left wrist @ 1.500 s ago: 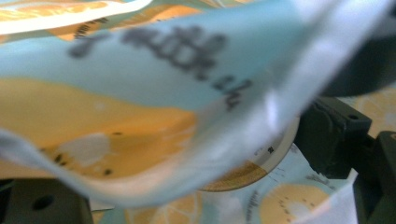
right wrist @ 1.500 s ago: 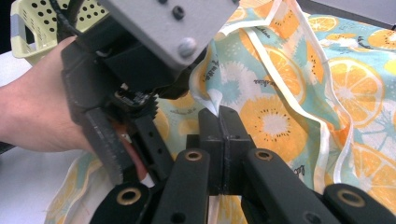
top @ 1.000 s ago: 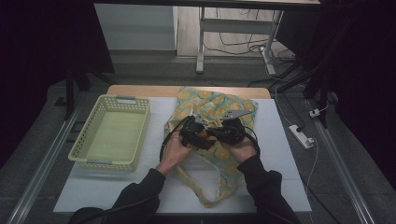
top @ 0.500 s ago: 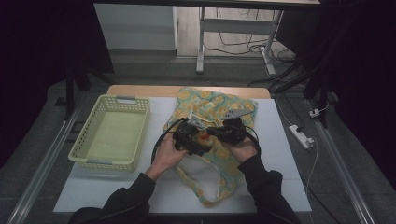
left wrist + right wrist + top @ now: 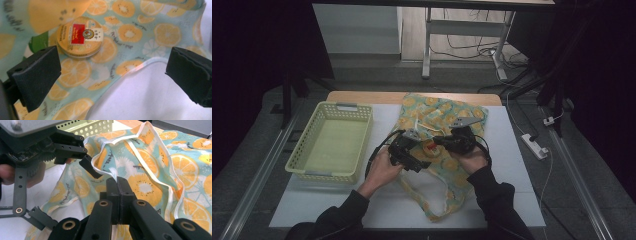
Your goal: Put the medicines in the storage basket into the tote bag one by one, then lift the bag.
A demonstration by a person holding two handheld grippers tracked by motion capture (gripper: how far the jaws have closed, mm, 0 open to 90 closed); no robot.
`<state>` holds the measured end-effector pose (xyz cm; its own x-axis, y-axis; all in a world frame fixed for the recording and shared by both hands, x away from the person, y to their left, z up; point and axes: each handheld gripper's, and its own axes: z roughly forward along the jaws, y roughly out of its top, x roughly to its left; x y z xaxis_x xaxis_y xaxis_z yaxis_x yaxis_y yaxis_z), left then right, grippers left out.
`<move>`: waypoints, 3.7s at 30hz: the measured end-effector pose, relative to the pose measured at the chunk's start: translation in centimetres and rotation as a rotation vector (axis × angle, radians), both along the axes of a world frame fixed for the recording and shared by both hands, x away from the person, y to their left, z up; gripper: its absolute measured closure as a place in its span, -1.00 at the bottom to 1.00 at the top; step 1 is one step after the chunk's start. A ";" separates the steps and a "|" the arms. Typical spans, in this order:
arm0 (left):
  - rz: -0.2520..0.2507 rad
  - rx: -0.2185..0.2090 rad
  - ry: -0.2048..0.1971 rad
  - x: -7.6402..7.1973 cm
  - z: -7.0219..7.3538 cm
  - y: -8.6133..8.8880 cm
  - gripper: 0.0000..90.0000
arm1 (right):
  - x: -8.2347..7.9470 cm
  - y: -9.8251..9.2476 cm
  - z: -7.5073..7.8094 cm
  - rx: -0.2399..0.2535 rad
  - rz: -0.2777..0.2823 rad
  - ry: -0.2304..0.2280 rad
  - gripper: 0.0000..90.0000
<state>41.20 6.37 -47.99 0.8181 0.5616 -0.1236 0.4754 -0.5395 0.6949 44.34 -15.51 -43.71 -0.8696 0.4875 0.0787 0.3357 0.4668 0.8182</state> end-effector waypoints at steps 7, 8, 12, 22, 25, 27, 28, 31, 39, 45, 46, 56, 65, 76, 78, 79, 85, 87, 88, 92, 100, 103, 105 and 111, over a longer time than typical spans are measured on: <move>0.003 0.015 0.025 0.0 -1.2 0.5 -1.00 | 0.0 -0.2 0.1 0.002 -0.003 -0.001 0.98; 0.001 0.019 0.034 -0.1 -1.5 0.5 -1.00 | 0.0 -0.2 0.1 0.002 -0.003 -0.003 0.98; -0.013 0.062 0.031 -0.1 -2.3 0.5 -0.96 | 0.1 -0.2 0.1 0.004 -0.005 -0.004 0.98; -0.064 0.123 0.042 0.2 -4.7 0.0 -0.91 | 0.1 -0.2 0.1 0.003 -0.003 -0.004 0.98; -0.058 0.154 0.027 0.2 -5.3 -0.1 -0.80 | 0.1 -0.2 0.1 0.003 -0.003 -0.004 0.98; -0.053 0.159 0.010 0.2 -5.2 0.1 -0.66 | 0.0 -0.2 0.1 0.002 -0.003 -0.003 0.98; -0.041 0.159 0.010 0.2 -5.2 0.1 -0.57 | 0.1 -0.2 0.1 0.002 -0.004 -0.003 0.98; -0.025 0.166 0.005 0.3 -5.0 0.2 -0.30 | 0.0 -0.1 0.1 0.002 -0.005 -0.002 0.98; -0.014 0.156 0.030 0.4 -4.6 0.2 0.57 | 0.0 -0.1 0.2 0.002 -0.002 -0.006 0.98; 0.020 0.172 0.085 0.6 -4.2 -0.5 0.97 | 0.0 -0.1 0.1 -0.001 -0.002 -0.003 0.98; 0.028 0.178 0.089 0.6 -4.0 -0.6 0.98 | 0.0 -0.1 0.1 -0.002 -0.001 -0.003 0.98; 0.052 0.101 0.093 -0.2 -2.1 -0.2 0.98 | -0.2 0.1 0.6 -0.007 0.024 0.001 0.98; 0.049 0.011 0.099 -0.5 0.5 0.9 0.99 | -0.1 0.4 2.1 0.025 0.043 0.002 0.99; 0.042 -0.104 0.089 -0.7 4.6 2.8 0.99 | -0.3 1.1 5.1 0.025 0.072 -0.027 0.99; 0.039 -0.118 0.090 -0.6 5.2 3.2 0.99 | -0.3 1.3 5.5 0.023 0.077 -0.033 0.99; 0.043 -0.128 0.090 -0.6 5.5 3.4 0.99 | -0.4 1.4 5.7 0.022 0.079 -0.035 0.99; 0.048 -0.150 0.064 -0.4 8.1 4.4 0.99 | -0.6 1.9 7.1 0.022 0.092 -0.055 0.99; 0.051 -0.150 0.053 -0.2 8.9 4.6 0.99 | -0.6 2.0 7.6 0.018 0.094 -0.066 0.99; 0.051 -0.157 0.053 -0.1 9.2 4.7 0.99 | -0.6 2.0 7.9 0.018 0.096 -0.070 0.99; 0.054 -0.175 0.043 0.3 10.7 5.3 0.99 | -0.7 2.1 8.8 0.024 0.102 -0.079 0.99; 0.065 -0.218 0.029 1.0 13.3 6.1 0.99 | -0.8 2.2 10.3 0.047 0.113 -0.095 0.99; 0.068 -0.231 0.017 1.3 14.3 6.3 0.99 | -1.0 2.3 10.9 0.052 0.112 -0.109 0.99; 0.067 -0.237 0.008 1.4 15.0 6.5 0.99 | -1.0 2.4 11.4 0.049 0.113 -0.122 0.99; 0.060 -0.286 -0.015 1.9 17.4 6.8 0.99 | -1.2 2.5 13.3 0.067 0.113 -0.152 0.99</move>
